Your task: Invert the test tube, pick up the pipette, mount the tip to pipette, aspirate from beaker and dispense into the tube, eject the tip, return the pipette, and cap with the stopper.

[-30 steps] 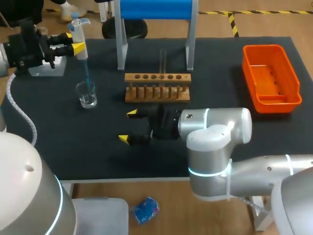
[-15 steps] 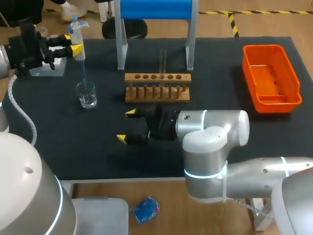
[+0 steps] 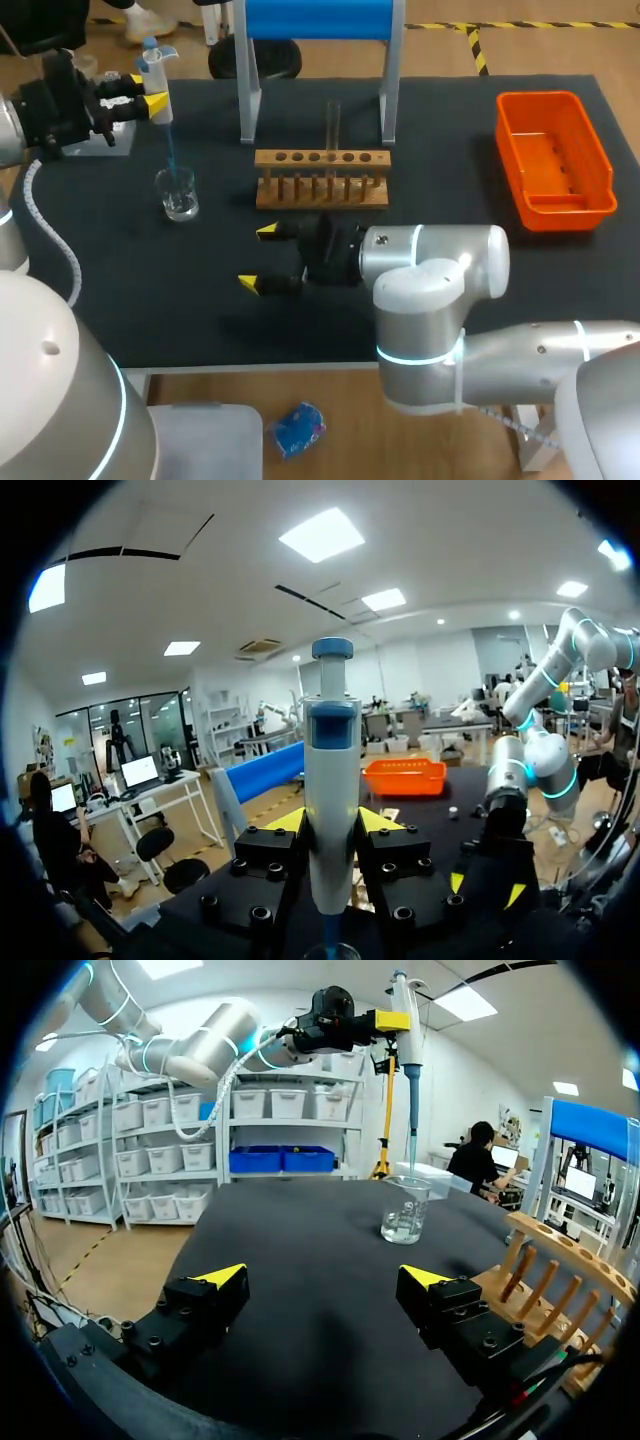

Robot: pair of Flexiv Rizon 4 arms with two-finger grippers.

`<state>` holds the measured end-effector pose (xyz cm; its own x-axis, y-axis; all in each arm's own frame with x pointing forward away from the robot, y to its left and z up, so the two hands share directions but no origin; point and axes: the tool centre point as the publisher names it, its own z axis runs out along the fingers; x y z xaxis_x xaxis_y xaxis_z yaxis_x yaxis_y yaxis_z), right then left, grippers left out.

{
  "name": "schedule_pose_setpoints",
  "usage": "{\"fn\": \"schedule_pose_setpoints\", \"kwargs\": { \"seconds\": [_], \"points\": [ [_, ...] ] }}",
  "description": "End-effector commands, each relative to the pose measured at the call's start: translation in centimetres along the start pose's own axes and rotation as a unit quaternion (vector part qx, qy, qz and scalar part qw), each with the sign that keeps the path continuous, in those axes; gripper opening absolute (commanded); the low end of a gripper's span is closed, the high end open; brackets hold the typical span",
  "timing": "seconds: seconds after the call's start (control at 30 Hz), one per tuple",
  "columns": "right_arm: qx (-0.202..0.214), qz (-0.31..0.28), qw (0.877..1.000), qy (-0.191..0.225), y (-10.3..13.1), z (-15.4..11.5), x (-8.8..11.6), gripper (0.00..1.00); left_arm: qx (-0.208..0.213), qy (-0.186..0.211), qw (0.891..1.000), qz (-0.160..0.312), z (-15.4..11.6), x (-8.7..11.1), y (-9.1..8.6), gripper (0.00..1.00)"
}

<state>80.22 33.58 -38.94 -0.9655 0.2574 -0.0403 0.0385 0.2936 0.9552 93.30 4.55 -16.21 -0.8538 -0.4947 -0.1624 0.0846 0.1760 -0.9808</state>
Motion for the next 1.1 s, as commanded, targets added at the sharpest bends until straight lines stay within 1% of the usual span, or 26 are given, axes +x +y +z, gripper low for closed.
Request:
{"fn": "schedule_pose_setpoints", "kwargs": {
  "seconds": [0.03,0.3,0.43,1.1],
  "points": [
    [0.001,0.000,1.000,-0.001,0.0,0.0,0.1,1.00,0.003,-0.003,1.000,0.000,0.2,-0.1,0.6,0.00],
    [0.001,0.000,1.000,-0.001,0.0,0.0,0.1,1.00,0.005,-0.009,1.000,-0.005,0.2,0.0,1.7,0.00],
    [0.001,0.000,1.000,-0.001,0.0,0.0,0.1,1.00,-0.007,-0.009,1.000,-0.005,0.1,0.5,1.8,0.00],
    [0.001,0.000,1.000,-0.001,0.0,0.0,0.1,1.00,-0.007,-0.009,1.000,-0.005,0.1,0.5,1.8,0.00]
  ]
}}
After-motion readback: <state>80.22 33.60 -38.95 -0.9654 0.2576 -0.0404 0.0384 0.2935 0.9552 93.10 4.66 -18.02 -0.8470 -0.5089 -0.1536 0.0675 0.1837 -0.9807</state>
